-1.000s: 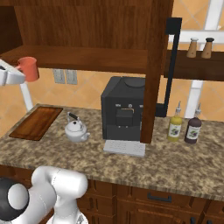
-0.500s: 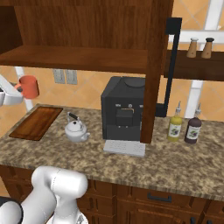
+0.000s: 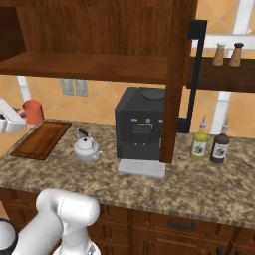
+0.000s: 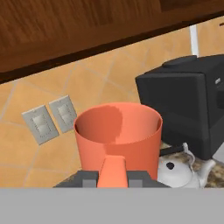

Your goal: Pick the kettle from the counter and place it on the tray. Then pick the mug from the cabinet and place it on the tray. Then close the cabinet doors.

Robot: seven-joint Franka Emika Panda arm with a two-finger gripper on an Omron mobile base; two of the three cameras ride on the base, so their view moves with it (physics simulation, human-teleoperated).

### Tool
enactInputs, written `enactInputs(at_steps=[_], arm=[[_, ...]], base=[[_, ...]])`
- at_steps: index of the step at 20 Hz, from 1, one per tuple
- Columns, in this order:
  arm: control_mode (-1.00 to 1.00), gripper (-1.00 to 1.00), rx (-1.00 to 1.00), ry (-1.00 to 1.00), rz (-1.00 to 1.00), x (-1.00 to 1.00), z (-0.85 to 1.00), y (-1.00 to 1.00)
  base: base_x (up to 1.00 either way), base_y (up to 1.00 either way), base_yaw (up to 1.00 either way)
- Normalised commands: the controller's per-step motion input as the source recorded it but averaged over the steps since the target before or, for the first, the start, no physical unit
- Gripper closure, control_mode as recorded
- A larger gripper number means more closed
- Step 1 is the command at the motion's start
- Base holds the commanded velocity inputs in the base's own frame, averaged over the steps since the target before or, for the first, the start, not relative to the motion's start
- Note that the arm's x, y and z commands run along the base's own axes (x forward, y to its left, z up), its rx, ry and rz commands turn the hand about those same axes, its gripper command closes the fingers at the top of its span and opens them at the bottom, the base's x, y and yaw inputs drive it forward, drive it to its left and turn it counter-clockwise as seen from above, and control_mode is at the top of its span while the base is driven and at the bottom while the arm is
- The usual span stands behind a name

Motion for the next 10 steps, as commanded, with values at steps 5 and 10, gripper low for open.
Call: enactInputs(at_steps=[5, 10], arm=[[-1.00, 1.00, 0.00, 0.05, -0.04, 0.41, -0.56, 0.48], [-1.00, 1.00, 0.00, 0.06, -0.10, 0.42, -0.45, 0.60]], base=[[0.00, 0.00, 0.00], [0.00, 0.00, 0.00]])
